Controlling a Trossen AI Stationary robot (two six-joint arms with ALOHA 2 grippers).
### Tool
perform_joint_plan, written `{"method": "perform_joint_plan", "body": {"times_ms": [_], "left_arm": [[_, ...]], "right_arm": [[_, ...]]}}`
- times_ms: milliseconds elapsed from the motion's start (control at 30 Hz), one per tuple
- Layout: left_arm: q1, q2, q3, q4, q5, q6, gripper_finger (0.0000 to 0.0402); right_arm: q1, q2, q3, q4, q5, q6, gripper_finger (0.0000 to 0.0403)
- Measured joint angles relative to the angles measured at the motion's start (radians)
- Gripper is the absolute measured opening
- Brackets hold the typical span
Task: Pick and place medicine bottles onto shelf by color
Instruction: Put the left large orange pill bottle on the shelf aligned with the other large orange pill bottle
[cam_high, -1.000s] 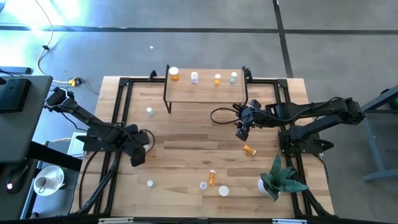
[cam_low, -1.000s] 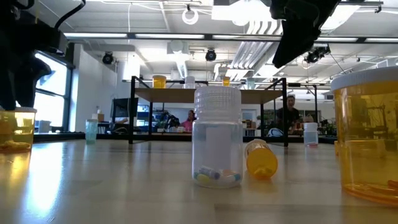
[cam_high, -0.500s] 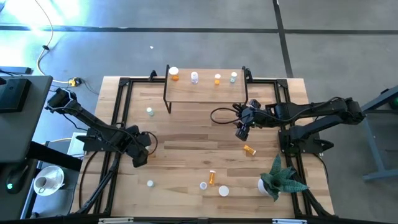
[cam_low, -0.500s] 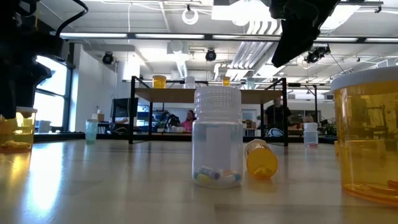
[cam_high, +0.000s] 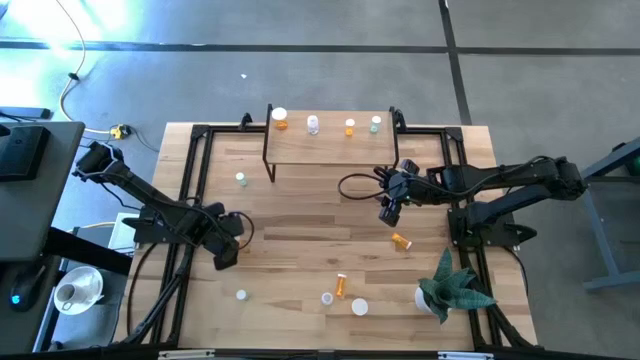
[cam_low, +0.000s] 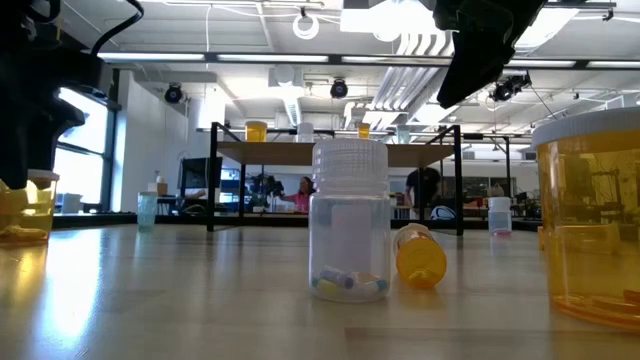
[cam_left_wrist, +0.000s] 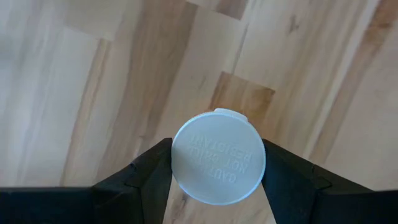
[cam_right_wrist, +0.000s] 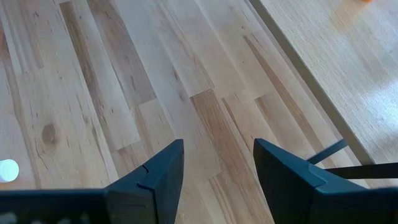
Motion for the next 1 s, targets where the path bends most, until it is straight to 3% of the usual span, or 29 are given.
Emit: {"method": "perform_joint_plan", "body": {"times_ms": [200, 433, 733, 1000], "left_arm": [[0.042, 0.000, 0.094, -0.006, 0.002, 0.109, 0.0203], [0.183, 0.000, 0.279, -0.046, -0.055, 0.352, 0.0203], [0.497, 0.000, 0.516, -0.053, -0.083, 0.669, 0.0203], [0.762, 0.011, 0.671, -0.050, -0.064, 0.783, 0.0203]], "right_arm": [[0.000, 0.000, 0.000, 0.000, -0.002, 0.003, 0.0185], [0.000, 0.000, 0.000, 0.006, -0.005, 0.026, 0.0185], [0.000, 0.000, 0.000, 0.006, -0.015, 0.034, 0.0185], [0.000, 0.000, 0.000, 0.006, -0.016, 0.084, 0.0185]]}}
